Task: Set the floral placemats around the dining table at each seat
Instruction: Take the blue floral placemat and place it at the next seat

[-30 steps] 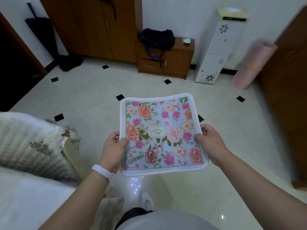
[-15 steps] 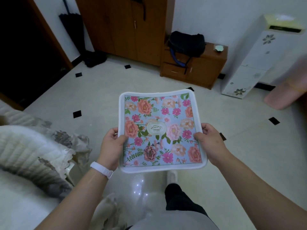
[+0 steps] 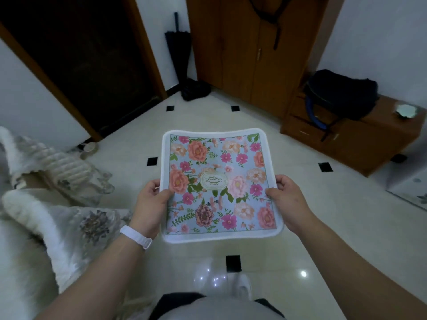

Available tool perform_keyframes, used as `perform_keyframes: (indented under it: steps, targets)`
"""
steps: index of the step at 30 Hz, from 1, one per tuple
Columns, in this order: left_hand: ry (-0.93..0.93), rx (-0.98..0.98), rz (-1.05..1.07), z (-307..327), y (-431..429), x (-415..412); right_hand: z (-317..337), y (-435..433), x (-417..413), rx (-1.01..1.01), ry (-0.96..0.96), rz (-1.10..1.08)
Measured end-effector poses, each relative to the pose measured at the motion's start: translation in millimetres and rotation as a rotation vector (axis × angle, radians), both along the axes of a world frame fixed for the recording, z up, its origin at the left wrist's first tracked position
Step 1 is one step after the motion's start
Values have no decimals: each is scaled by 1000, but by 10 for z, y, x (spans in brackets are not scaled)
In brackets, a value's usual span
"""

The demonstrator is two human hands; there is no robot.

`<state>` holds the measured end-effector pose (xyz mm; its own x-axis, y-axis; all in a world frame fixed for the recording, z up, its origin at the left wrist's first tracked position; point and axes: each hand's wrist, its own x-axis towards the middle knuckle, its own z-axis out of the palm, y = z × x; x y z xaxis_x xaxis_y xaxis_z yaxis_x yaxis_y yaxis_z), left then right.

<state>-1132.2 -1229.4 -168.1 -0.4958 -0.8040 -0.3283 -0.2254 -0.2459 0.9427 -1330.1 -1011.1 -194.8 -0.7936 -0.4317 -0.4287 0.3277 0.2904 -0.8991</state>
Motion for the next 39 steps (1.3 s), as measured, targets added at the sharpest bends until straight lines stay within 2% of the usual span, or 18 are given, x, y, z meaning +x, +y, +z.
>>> perform_keyframes:
  steps: [12, 18, 24, 30, 39]
  targets:
    - [-43, -25, 306, -209, -909, -227, -66, -1660, -709, 57, 57, 280]
    - [-15, 81, 415, -485, -1869, -314, -205, -2839, -907, 102, 74, 368]
    - [2, 153, 433, -478, -3073, -476, -110, -4084, -1103, 157, 101, 400]
    - [-26, -9, 454, -263, -4239, -520, 112, -5298, -1117, 80, 162, 437]
    - [24, 44, 628, -276, -5154, -454, 106, -6618, -1278, 73, 152, 555]
